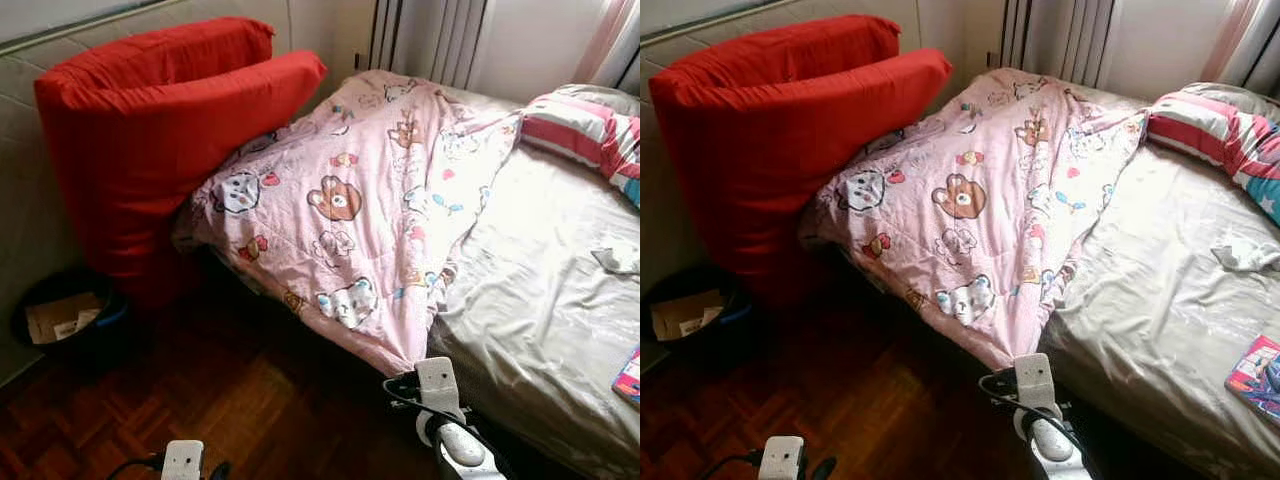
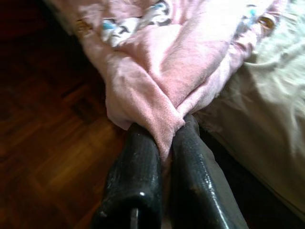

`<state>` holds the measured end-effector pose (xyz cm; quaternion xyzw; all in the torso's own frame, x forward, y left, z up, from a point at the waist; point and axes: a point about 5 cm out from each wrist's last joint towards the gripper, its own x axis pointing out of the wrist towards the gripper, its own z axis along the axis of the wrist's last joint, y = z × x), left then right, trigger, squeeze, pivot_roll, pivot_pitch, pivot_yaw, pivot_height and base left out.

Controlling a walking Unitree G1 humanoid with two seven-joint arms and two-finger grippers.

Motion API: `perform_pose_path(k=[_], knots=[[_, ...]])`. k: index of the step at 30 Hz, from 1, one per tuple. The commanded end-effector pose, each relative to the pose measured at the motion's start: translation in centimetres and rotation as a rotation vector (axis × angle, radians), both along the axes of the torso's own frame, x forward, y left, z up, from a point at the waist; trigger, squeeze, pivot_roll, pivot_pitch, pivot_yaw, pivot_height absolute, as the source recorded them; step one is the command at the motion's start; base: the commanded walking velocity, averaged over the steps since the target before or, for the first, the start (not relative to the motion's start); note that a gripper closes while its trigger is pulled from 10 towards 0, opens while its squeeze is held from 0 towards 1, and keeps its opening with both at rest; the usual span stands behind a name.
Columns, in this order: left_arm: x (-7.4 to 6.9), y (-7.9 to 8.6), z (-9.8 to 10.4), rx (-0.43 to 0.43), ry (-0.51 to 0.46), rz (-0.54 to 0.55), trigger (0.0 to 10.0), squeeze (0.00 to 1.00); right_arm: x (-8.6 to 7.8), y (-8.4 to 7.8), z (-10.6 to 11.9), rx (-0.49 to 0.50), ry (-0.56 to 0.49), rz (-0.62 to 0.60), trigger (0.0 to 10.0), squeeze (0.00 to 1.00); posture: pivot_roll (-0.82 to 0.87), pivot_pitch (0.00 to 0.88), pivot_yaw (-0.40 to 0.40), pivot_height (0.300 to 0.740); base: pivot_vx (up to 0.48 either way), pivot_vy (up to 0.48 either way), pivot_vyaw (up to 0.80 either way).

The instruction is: Clean up the room

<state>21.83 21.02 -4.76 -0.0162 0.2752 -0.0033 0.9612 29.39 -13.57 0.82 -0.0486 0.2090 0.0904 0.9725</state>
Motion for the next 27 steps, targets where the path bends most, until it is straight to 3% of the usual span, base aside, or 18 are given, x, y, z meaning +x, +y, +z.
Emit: perform_pose_path(k=[1, 9, 10, 11, 12, 27], knots=[[-1.3, 0.3, -0.9, 0.003, 0.065, -0.005, 10.0, 0.00, -0.8, 0.3, -1.0, -0.027, 0.058, 0.043, 10.0, 0.00, 0.02, 0.166, 0.000, 0.740, 0.000, 0.000, 0.00], [-1.5, 0.3, -1.1, 0.000, 0.083, -0.007, 10.0, 0.00, -1.3, -0.1, -1.7, -0.041, 0.099, 0.046, 10.0, 0.00, 0.02, 0.167, -0.001, 0.740, 0.000, 0.000, 0.00], [-1.5, 0.3, -1.1, 0.000, 0.086, -0.006, 10.0, 0.00, -1.3, -0.1, -1.7, -0.041, 0.100, 0.046, 10.0, 0.13, 0.02, 0.170, -0.001, 0.740, 0.000, 0.000, 0.00], [-1.5, 0.3, -1.1, 0.000, 0.088, -0.006, 10.0, 0.00, -1.3, -0.1, -1.7, -0.040, 0.101, 0.047, 10.0, 0.48, 0.02, 0.170, -0.001, 0.740, 0.000, 0.000, 0.00], [-1.5, 0.3, -1.1, 0.000, 0.091, -0.006, 10.0, 0.00, -1.2, -0.1, -1.7, -0.039, 0.096, 0.048, 10.0, 1.00, 0.02, 0.170, -0.001, 0.740, 0.000, 0.000, 0.00], [-2.1, 0.8, -1.5, 0.001, 0.135, 0.005, 10.0, 0.00, -1.9, 0.1, -2.5, -0.048, 0.148, 0.070, 10.0, 1.00, 0.02, 0.177, 0.000, 0.740, 0.000, 0.000, 0.00]])
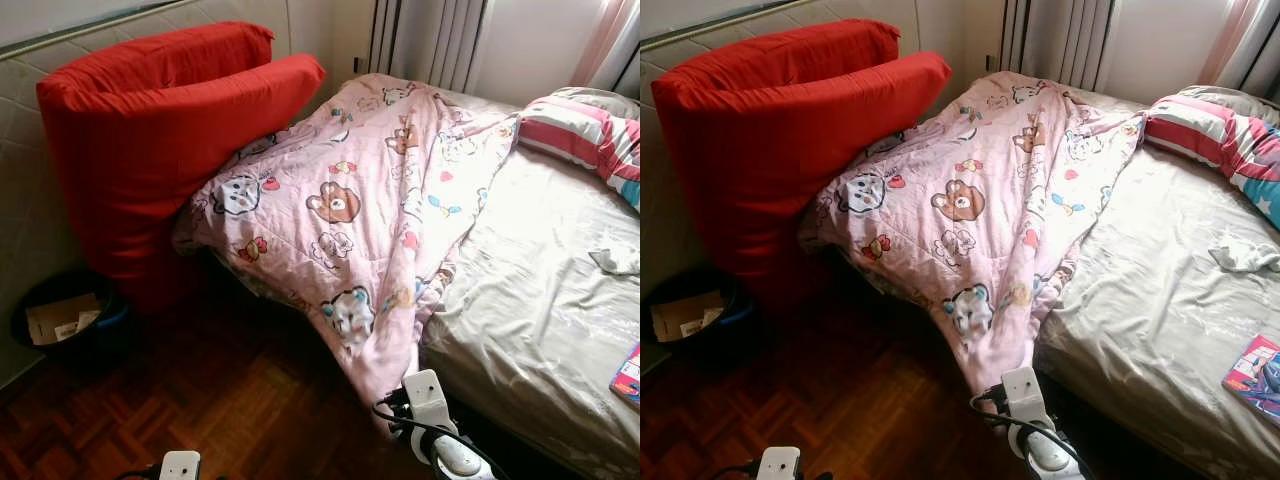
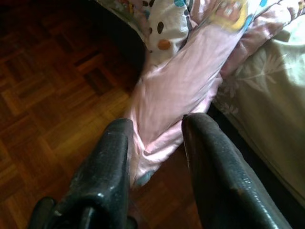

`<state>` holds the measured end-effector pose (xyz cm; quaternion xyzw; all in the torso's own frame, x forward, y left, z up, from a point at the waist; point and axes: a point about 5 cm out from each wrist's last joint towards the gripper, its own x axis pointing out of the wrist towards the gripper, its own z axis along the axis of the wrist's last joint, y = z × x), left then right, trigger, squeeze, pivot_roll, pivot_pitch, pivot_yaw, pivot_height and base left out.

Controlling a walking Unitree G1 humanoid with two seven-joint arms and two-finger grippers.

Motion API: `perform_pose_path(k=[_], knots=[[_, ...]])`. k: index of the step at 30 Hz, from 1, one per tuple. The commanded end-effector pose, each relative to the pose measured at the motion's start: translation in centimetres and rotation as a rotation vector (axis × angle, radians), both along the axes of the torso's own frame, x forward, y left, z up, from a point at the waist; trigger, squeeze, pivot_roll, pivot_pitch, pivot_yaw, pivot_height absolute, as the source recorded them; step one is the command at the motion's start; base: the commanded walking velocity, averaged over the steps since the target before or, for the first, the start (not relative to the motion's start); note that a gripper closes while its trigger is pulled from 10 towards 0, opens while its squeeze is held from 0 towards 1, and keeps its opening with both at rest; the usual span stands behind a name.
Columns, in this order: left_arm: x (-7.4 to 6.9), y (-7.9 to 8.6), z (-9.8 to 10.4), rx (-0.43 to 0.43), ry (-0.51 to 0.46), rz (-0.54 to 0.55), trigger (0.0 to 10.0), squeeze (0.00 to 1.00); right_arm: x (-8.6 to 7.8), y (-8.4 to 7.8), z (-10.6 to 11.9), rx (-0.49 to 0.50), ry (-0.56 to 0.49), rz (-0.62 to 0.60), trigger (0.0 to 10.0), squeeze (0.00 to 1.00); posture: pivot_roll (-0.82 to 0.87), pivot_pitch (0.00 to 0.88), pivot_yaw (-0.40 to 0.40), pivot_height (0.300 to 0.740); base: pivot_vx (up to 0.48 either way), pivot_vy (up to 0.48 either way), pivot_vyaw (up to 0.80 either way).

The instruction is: Clean up the room

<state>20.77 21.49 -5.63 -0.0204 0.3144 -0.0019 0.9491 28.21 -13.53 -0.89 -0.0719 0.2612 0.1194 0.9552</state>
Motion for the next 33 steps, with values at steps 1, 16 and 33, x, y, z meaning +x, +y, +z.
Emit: perform_pose_path(k=[1, 16, 33], knots=[[-1.1, 0.3, -0.7, 0.008, 0.054, 0.000, 10.0, 0.00, -0.8, 0.0, -0.9, -0.006, 0.053, 0.006, 10.0, 1.00, 0.02, 0.177, 0.000, 0.740, 0.000, 0.000, 0.00], [-2.0, 0.4, -1.3, 0.015, 0.111, 0.014, 10.0, 0.00, -5.5, -2.8, -5.2, 0.047, 0.275, -0.233, 10.0, 0.00, 0.02, 0.163, 0.001, 0.740, 0.000, 0.000, 0.00], [-4.7, 0.9, -2.8, 0.006, 0.250, 0.116, 10.0, 0.00, -12.3, -5.9, -8.4, 0.016, 0.454, -0.366, 10.0, 0.00, 0.01, 0.126, -0.012, 0.740, 0.000, 0.000, 0.05]])
